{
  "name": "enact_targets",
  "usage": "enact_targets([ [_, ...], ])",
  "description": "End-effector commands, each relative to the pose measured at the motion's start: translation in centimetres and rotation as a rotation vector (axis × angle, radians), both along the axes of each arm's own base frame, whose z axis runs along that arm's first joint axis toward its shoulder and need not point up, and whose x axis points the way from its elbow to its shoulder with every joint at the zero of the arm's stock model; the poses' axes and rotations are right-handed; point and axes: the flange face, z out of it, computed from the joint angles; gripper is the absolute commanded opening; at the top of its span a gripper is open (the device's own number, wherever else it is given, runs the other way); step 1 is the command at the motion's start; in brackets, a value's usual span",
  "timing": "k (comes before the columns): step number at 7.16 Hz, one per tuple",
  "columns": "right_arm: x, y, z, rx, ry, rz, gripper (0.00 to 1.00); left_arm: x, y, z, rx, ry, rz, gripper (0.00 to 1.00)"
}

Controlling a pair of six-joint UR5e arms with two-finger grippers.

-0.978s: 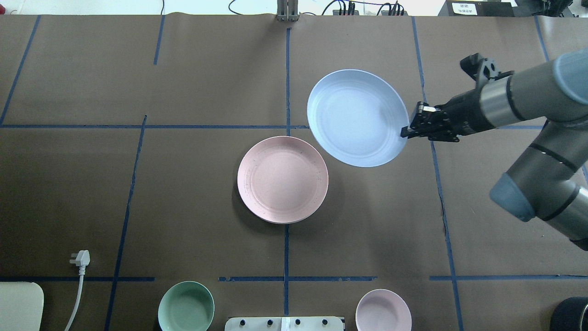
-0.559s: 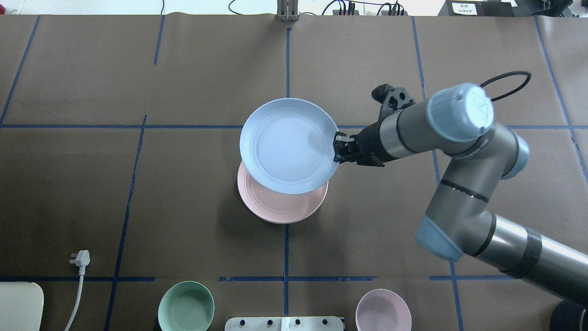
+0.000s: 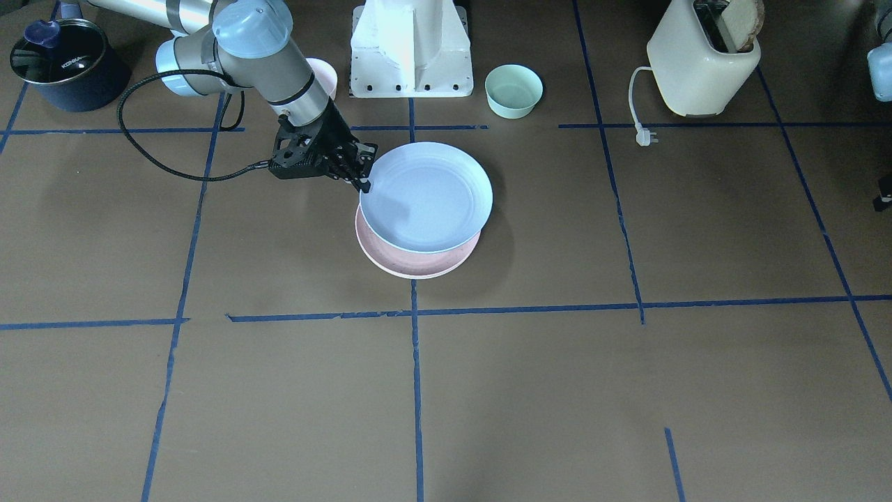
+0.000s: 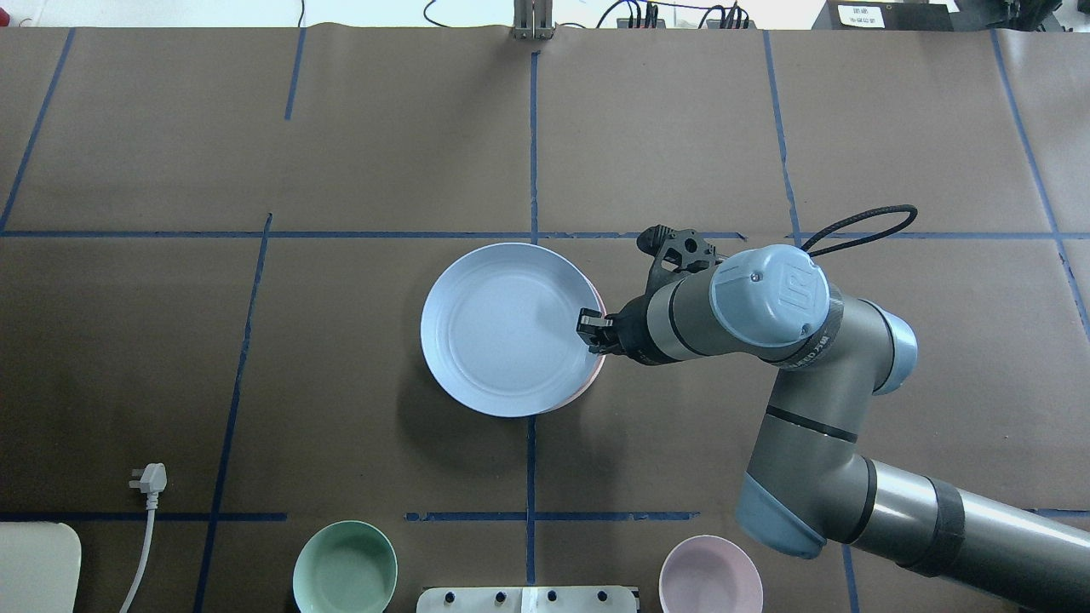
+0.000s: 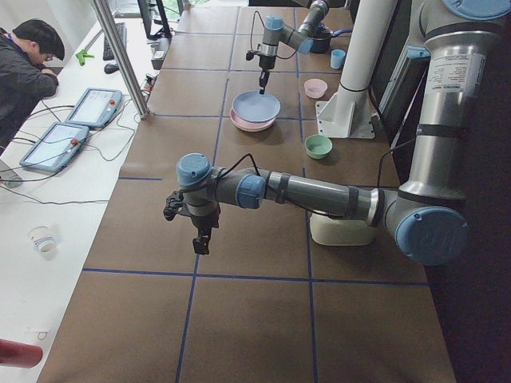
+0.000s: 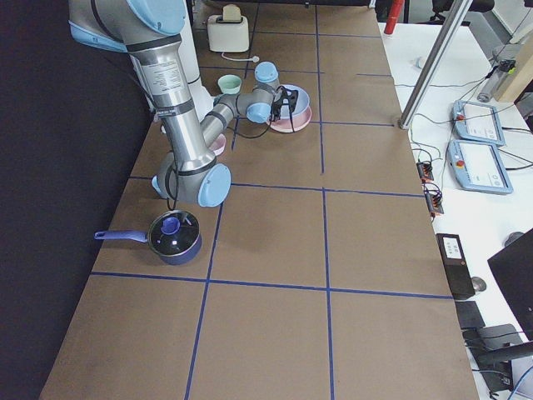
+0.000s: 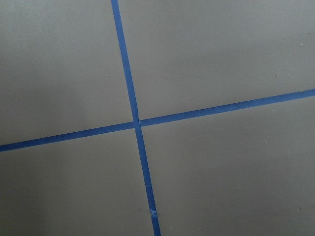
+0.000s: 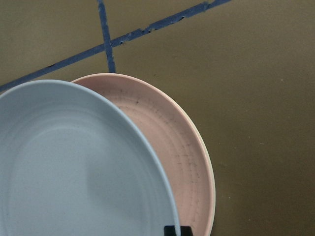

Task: Stack three plates with pink and blue
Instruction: 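Carry the light blue plate onto the pink plate and lower it, then open the right gripper and withdraw the right arm from the stack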

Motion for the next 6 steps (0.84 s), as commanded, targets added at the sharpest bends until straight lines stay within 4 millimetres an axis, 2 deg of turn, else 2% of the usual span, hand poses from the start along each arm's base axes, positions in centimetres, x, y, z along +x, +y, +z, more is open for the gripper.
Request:
enact_targets([
  [1, 1.1, -0.6, -0.2, 0.001, -0.004, 0.014, 1.0, 0.0, -0.1, 0.0, 0.001, 0.0, -0.001, 1.0],
  [3, 1.7, -1.0, 0.3, -0.004, 0.001, 0.02, 1.0, 0.0, -0.1, 0.0, 0.0, 0.0, -0.002, 1.0],
  [4, 2.9, -1.9, 0.7, -0.016, 0.014, 0.033, 1.0, 0.0, -0.1, 0.0, -0.002, 0.0, -0.002, 1.0],
  [5, 6.4, -3.5, 2.0, -0.048, 0.091, 0.038, 1.0, -0.1, 0.0, 0.2, -0.008, -0.001, -0.002, 1.0],
  [6, 10.6, -4.4, 3.0, -0.001, 0.196, -0.017, 1.0, -1.3, 0.0, 1.8, -0.038, -0.003, -0.024, 1.0],
])
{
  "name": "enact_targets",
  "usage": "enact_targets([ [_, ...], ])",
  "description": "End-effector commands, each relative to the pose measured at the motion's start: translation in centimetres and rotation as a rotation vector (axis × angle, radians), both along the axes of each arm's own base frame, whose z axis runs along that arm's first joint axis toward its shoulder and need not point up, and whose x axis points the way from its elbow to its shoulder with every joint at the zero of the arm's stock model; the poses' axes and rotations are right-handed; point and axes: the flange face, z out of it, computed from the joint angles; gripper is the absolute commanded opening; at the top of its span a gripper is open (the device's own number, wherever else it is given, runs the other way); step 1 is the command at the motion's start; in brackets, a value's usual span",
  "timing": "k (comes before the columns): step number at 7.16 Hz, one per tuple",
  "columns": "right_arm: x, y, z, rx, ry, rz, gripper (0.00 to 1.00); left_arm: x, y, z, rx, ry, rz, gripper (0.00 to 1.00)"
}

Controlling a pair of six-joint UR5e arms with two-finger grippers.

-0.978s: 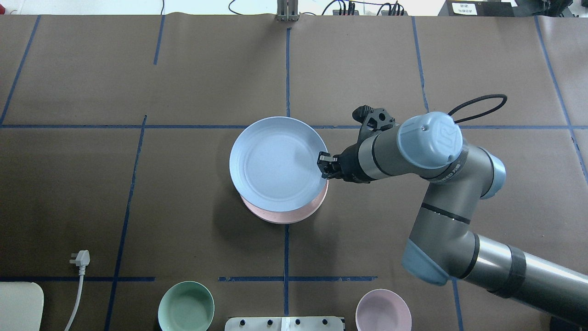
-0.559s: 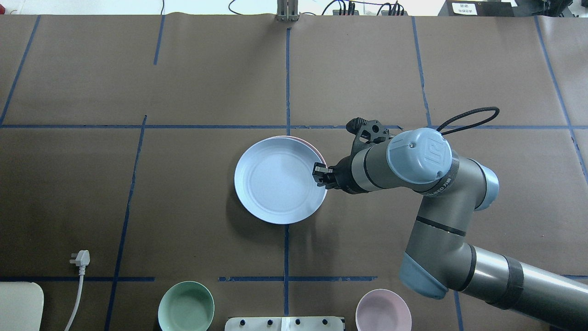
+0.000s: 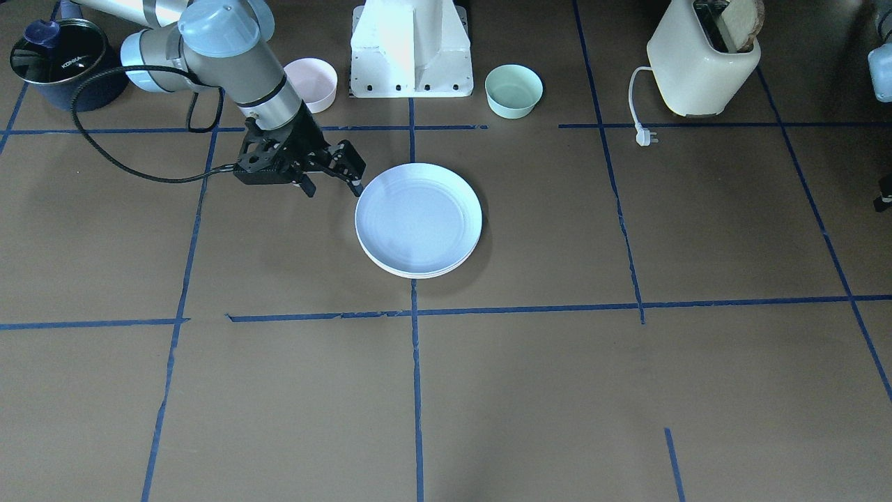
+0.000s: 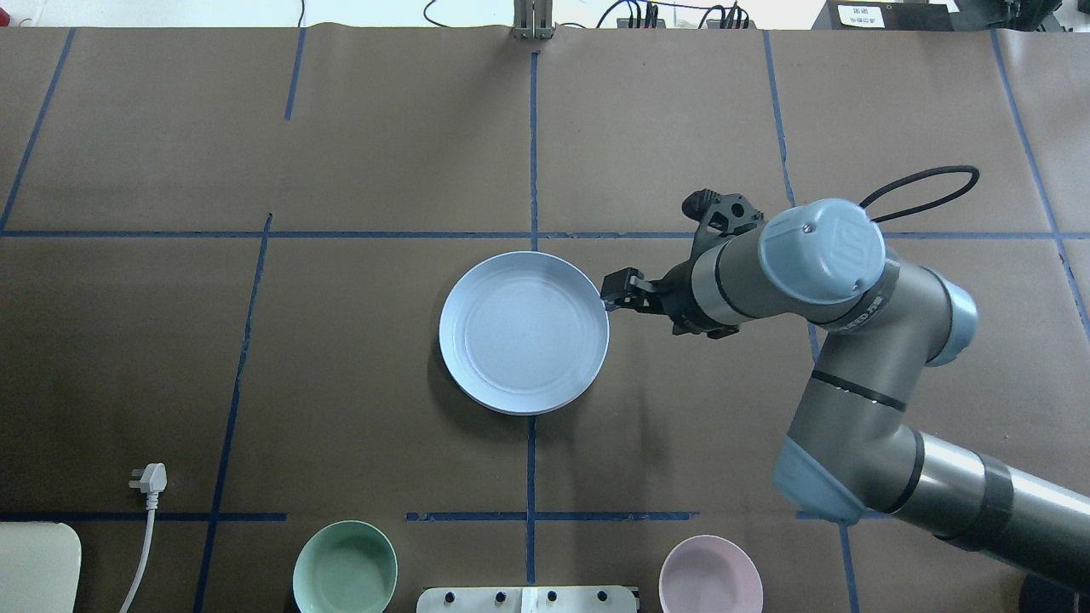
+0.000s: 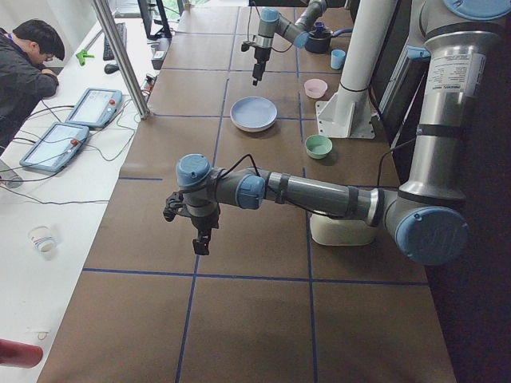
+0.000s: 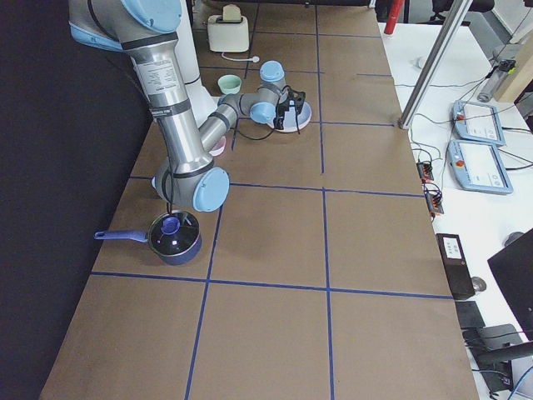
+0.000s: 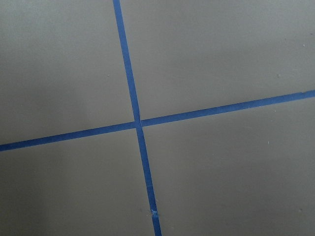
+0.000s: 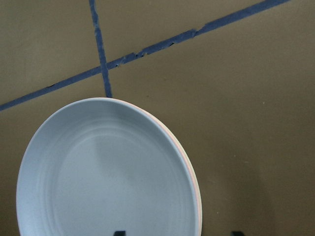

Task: Stack three plates with pink and blue
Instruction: 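Open the right gripper and withdraw the right arm from the stack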

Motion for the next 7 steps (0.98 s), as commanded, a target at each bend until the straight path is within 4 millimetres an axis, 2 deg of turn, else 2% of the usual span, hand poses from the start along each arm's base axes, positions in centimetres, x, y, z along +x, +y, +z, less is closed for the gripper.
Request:
enact_targets([
  [1, 8.2, -1.4, 3.0, 0.103, 0.194, -0.105, 1.0, -2.3, 0.2, 2.8, -0.038, 0.025, -0.014, 1.0],
  [2, 12.8, -3.6, 5.7, 0.162, 0.244, -0.141, 1.0, -5.2, 0.7, 5.5, -0.063, 0.078, -0.027, 1.0],
  [3, 18.5, -5.7, 9.2, 0.188, 0.261, -0.187, 1.0, -6.6, 1.0, 6.7, -0.071, 0.1, -0.039, 1.0],
  [4, 23.3, -7.0, 13.1, 0.209, 0.281, -0.24, 1.0, -7.7, 1.3, 6.9, -0.078, 0.099, -0.058, 1.0],
  [6, 32.8, -8.1, 22.0, 0.252, 0.297, -0.342, 1.0, -7.8, 2.4, 7.7, -0.092, 0.1, -0.062, 1.0],
  [7, 38.3, -7.9, 27.2, 0.268, 0.272, -0.381, 1.0, -7.8, 2.4, 7.7, -0.094, 0.1, -0.066, 1.0],
])
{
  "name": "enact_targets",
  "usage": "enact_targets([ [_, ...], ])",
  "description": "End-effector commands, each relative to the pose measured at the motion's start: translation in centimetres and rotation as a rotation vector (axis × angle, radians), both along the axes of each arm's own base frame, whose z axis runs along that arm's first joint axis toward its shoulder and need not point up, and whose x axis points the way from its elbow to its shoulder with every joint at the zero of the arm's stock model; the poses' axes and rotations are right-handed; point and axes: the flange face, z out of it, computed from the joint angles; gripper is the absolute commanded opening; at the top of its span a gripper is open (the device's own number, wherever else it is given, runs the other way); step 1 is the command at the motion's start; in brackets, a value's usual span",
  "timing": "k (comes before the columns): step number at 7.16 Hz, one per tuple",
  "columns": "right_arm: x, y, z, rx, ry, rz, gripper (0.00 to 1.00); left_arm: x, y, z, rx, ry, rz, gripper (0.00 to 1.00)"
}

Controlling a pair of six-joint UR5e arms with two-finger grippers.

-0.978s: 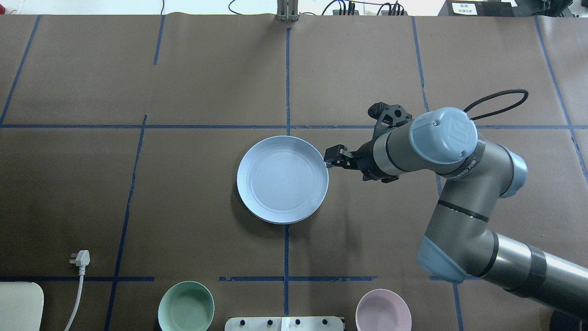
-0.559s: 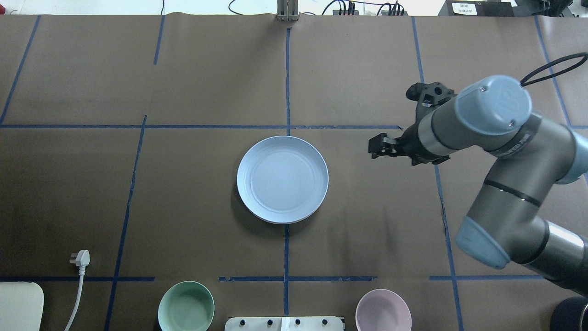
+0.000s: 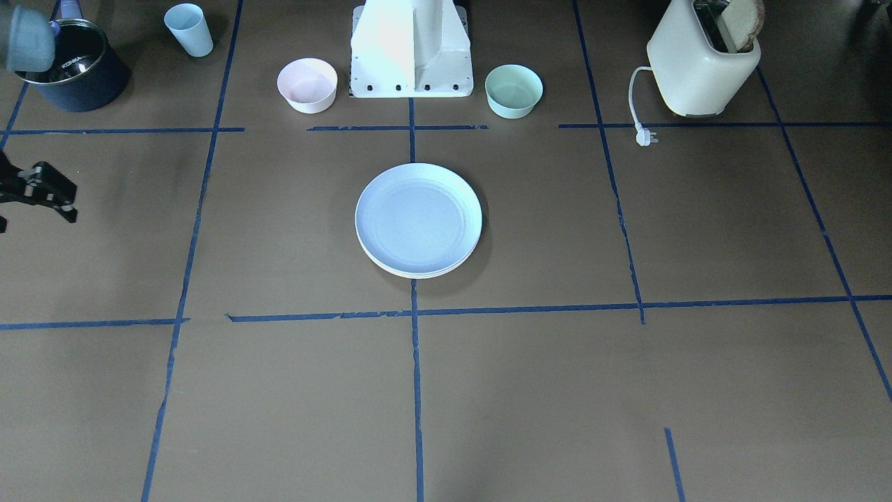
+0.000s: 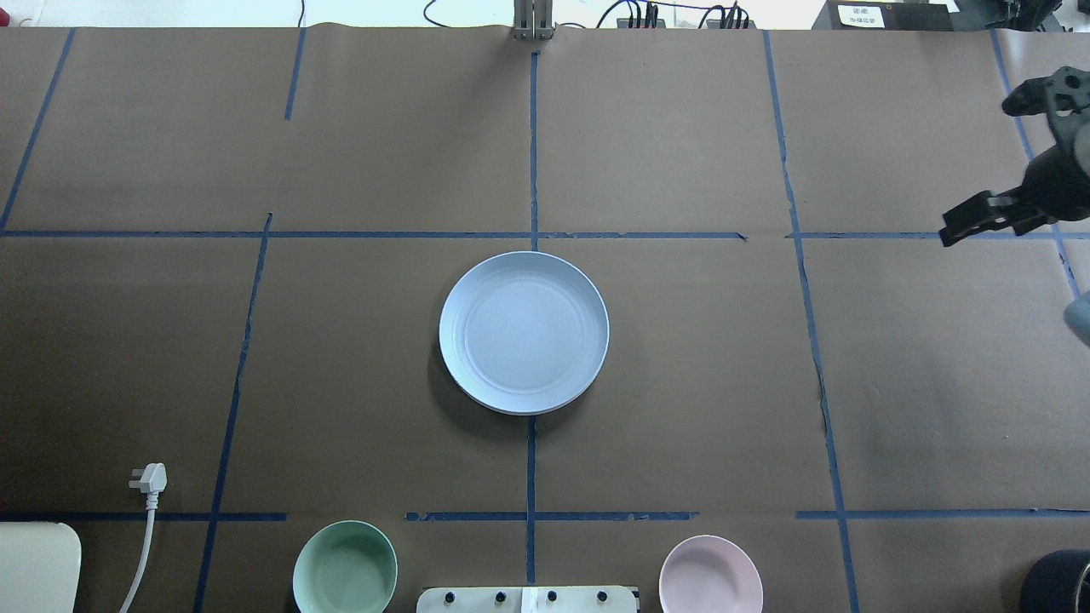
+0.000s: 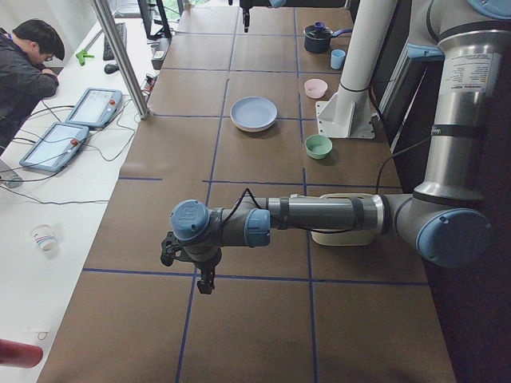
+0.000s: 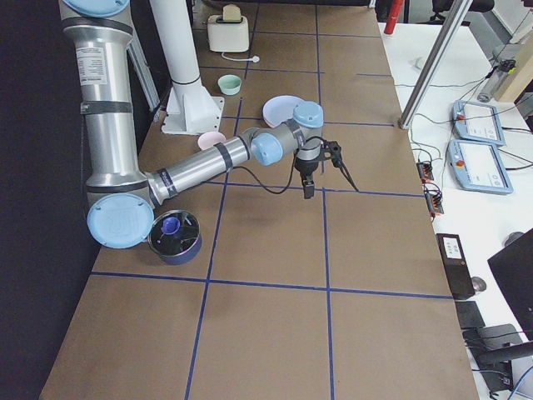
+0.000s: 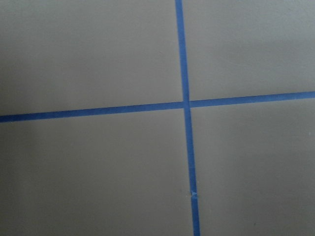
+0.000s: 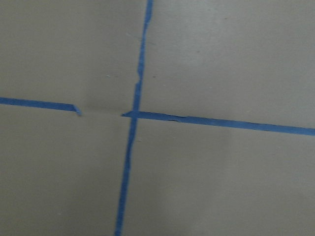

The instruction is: Stack three plates with pink and blue

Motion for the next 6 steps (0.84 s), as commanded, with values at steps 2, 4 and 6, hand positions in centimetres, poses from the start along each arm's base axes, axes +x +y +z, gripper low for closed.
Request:
enact_targets([
  [2, 16.4, 4.2, 16.1, 0.025, -0.063, -0.09, 1.0, -0.1, 0.2, 0.2, -0.006, 0.001, -0.007, 1.0],
  [4, 20.0, 6.9, 18.2, -0.018, -0.062, -0.009, 1.0, -0.1, 0.6, 0.7, -0.014, 0.001, -0.007, 1.0],
  [6, 20.0, 8.6, 19.6, -0.063, -0.06, 0.003, 1.0, 0.0, 0.6, 0.8, -0.016, 0.001, -0.005, 1.0],
])
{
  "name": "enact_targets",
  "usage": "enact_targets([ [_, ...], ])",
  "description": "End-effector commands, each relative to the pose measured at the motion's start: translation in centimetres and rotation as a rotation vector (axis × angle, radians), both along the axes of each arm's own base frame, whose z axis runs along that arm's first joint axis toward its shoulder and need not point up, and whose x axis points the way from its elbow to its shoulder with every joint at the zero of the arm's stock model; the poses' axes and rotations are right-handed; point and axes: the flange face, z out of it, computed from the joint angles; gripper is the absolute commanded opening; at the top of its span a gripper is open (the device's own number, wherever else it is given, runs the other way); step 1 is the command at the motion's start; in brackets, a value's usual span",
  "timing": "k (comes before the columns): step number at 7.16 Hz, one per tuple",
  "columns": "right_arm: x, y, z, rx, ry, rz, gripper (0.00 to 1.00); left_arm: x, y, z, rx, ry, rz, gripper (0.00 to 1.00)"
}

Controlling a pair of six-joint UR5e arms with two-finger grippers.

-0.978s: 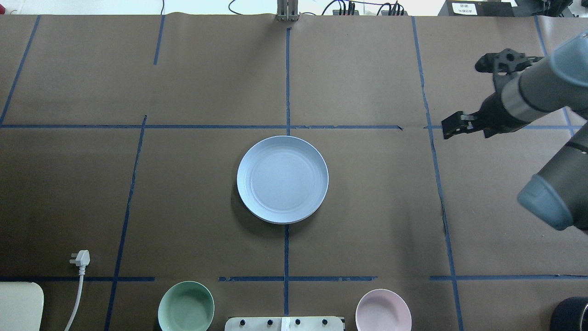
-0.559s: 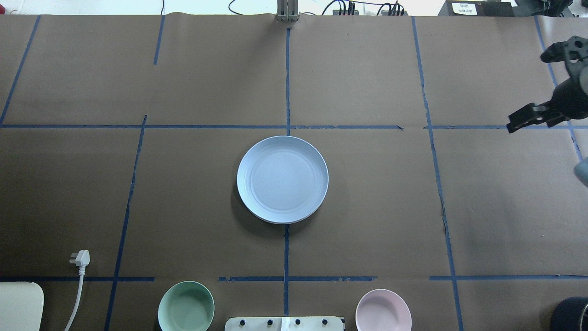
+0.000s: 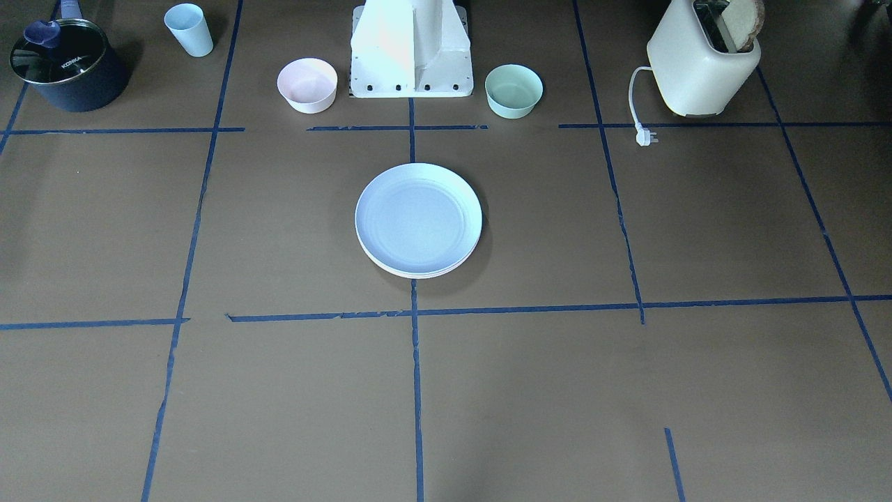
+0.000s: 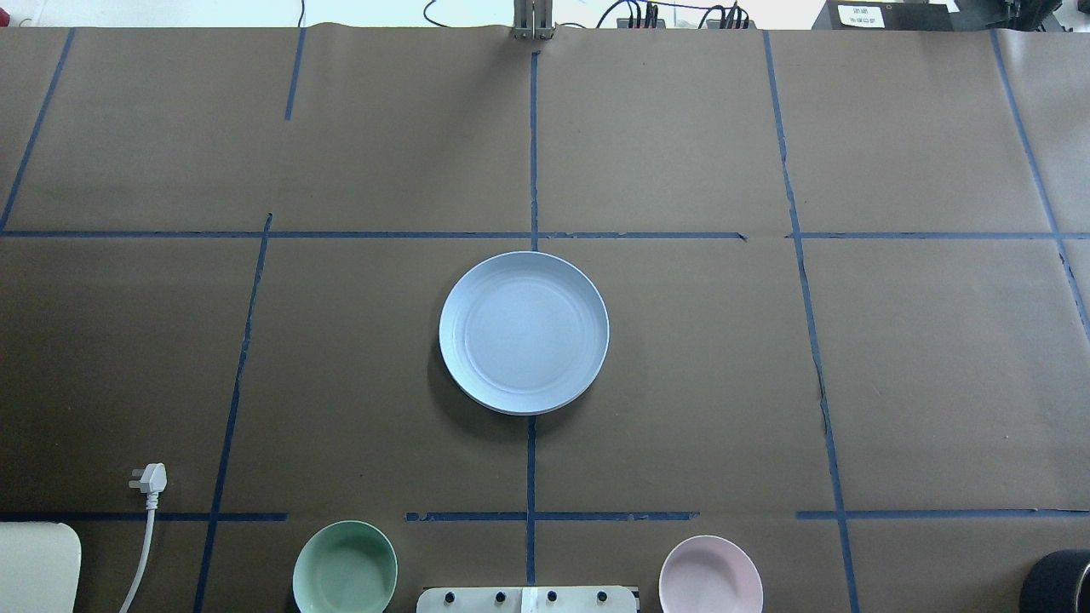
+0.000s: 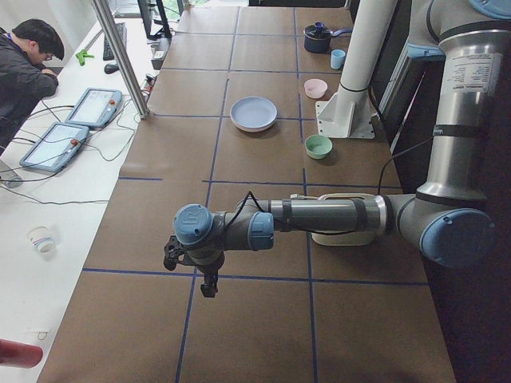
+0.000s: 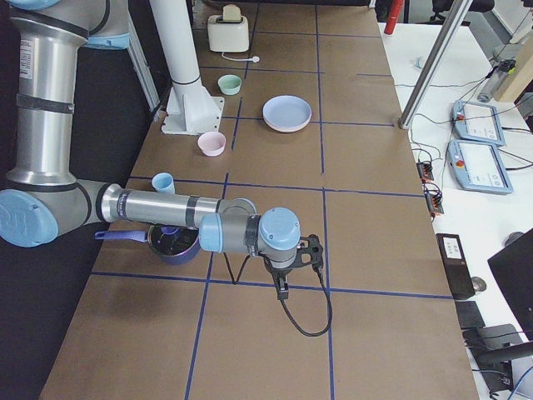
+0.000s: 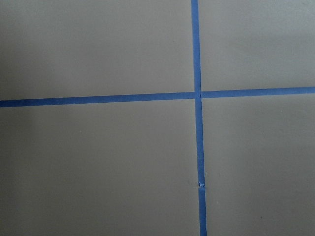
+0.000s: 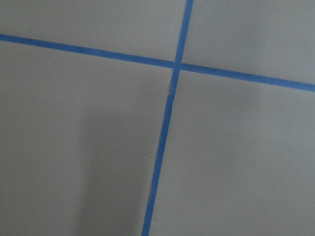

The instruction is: Stack three plates with pink and blue

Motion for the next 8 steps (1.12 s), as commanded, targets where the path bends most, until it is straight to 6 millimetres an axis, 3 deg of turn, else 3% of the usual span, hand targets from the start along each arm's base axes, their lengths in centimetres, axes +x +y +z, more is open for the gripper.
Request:
enact_targets([
  [1, 0.2, 0.9, 0.7, -0.048, 0.003, 0.034, 1.0, 0.0, 0.0, 0.2, -0.002, 0.0, 0.001, 1.0],
  [4, -1.3, -1.7, -1.6, -0.091, 0.001, 0.093, 1.0, 0.0, 0.1, 0.2, -0.003, -0.001, 0.002, 1.0],
  [8, -1.4, -2.0, -1.8, -0.083, 0.002, 0.09, 1.0, 0.0, 0.1, 0.3, -0.003, -0.001, 0.002, 1.0],
])
